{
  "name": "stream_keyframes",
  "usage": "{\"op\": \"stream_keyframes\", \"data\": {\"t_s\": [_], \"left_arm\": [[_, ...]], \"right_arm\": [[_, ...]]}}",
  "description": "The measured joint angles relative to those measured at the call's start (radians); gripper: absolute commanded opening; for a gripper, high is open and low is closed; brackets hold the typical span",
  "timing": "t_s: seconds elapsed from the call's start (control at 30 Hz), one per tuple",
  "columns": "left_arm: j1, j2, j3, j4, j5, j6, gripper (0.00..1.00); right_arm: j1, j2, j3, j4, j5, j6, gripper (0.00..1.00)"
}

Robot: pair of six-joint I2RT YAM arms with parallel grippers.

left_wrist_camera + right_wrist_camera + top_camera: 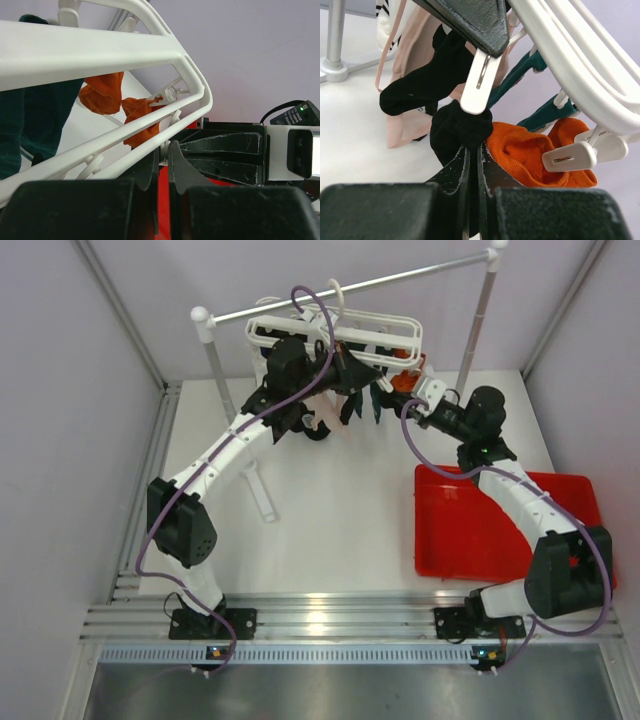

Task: Clip the socks to the hanger
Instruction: Clamp the sock onto the hanger.

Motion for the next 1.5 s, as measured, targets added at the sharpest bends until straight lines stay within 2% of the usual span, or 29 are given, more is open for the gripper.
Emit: {"op": "stream_keyframes", "data": {"t_s": [0.77, 0.87, 1.0, 1.03, 1.13, 1.23, 1.27, 1.33, 1.47, 1.5], "left_arm": [[0.000, 0.000, 0.000, -0.001, 0.009, 0.003, 0.00], [0.000, 0.000, 0.000, -0.001, 0.009, 0.005, 0.04], [0.000, 0.000, 0.000, -0.001, 0.008, 0.010, 0.17], [0.000, 0.000, 0.000, -0.001, 0.008, 0.011, 0.25], [0.000, 0.000, 0.000, -0.003, 0.008, 0.014, 0.37], [0.000, 0.000, 0.000, -0.014, 0.010, 0.011, 0.43], [0.000, 0.000, 0.000, -0.019, 0.010, 0.011, 0.50], [0.000, 0.000, 0.000, -0.033, 0.011, 0.014, 0.54], [-0.001, 0.000, -0.002, -0.042, 0.018, 0.019, 0.70], [-0.001, -0.002, -0.005, -0.039, 0.022, 0.020, 0.71]], "right_arm": [[-0.002, 0.013, 0.037, 0.003, -0.013, 0.076, 0.00], [-0.002, 0.013, 0.039, 0.005, -0.018, 0.086, 0.00], [-0.002, 0.013, 0.045, 0.004, -0.021, 0.098, 0.00], [-0.002, 0.013, 0.046, 0.004, -0.022, 0.101, 0.00], [-0.002, 0.012, 0.051, 0.004, -0.023, 0.105, 0.00], [-0.004, 0.012, 0.051, 0.003, -0.023, 0.111, 0.00], [-0.004, 0.012, 0.051, 0.003, -0.023, 0.112, 0.00], [-0.004, 0.011, 0.051, 0.004, -0.023, 0.112, 0.00], [-0.004, 0.011, 0.051, 0.003, -0.022, 0.111, 0.00], [-0.004, 0.011, 0.051, 0.003, -0.021, 0.111, 0.00]]}}
